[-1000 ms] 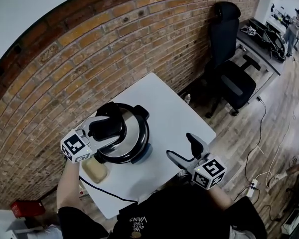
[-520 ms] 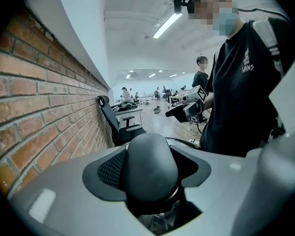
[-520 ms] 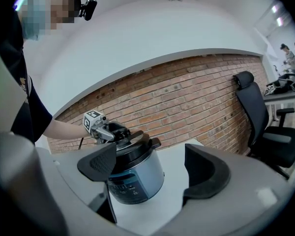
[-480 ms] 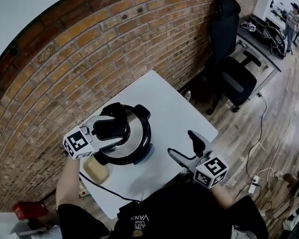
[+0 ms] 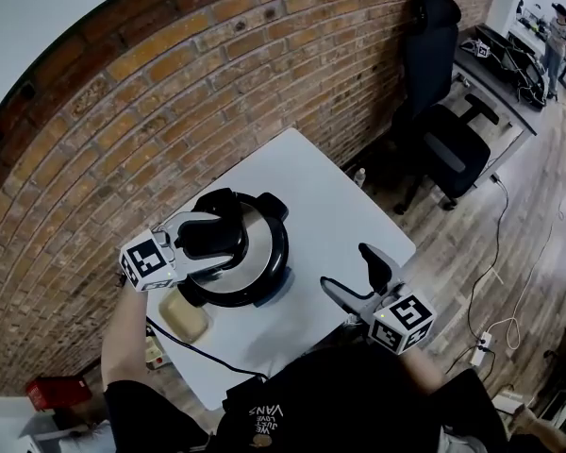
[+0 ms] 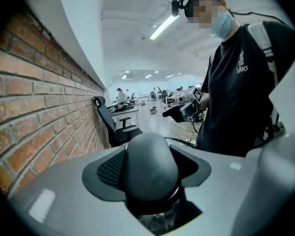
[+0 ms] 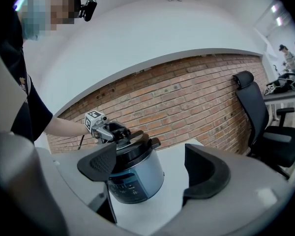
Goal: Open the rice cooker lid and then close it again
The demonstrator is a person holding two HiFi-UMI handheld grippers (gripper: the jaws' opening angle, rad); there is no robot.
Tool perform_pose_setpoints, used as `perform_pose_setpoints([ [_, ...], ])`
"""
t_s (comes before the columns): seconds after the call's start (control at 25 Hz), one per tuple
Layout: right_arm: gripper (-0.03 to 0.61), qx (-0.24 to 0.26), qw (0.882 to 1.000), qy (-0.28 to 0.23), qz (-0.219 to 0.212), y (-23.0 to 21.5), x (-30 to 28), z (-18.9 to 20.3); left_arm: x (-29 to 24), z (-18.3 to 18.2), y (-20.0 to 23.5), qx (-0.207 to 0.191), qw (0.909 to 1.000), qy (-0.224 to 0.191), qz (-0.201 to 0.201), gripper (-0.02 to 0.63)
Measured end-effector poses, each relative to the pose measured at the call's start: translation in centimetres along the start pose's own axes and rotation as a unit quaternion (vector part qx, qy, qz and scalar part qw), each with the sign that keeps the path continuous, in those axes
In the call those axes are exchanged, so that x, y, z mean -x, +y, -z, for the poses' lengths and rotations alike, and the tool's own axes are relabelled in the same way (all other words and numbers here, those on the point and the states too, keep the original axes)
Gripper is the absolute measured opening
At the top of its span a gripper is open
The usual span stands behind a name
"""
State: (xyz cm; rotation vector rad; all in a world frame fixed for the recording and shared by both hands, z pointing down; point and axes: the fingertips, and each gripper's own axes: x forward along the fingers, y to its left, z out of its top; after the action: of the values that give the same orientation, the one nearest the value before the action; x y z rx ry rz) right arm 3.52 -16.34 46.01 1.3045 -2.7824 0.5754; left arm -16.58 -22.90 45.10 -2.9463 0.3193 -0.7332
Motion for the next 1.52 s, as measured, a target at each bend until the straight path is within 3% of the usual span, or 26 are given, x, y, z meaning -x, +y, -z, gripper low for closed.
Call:
perform_pose_setpoints([
  [0.32,0.428,-0.004,1.000,0.006,-0.003,-0.3,0.4,0.5,-0.2,0.1,0.1,-0.001,0.9996,0.015,0.023,0.281],
  [0.52,0.428,-0.004,1.000,0.002,-0.011,0.3,-0.1,0.2,-0.3,0.1,0.4,0.000,0.9998,0.014,-0.011,0.279],
  [1.12,0.428,-0.015,1.000,-0.009,-0.008,1.5,0.3,0.3,-0.5,0.2,0.4,0.036,0.9975,0.041,-0.044,0.281],
  [1.28,0.428,-0.018,1.000,-0.013,-0.014,2.0,0.2,0.3,-0.5,0.3,0.7,0.056,0.9939,0.041,-0.085,0.281],
  [1.52,0.427,-0.022,0.999,-0.012,-0.030,2.9,-0.2,0.5,-0.2,0.4,1.3,0.093,0.9808,0.043,-0.166,0.281],
])
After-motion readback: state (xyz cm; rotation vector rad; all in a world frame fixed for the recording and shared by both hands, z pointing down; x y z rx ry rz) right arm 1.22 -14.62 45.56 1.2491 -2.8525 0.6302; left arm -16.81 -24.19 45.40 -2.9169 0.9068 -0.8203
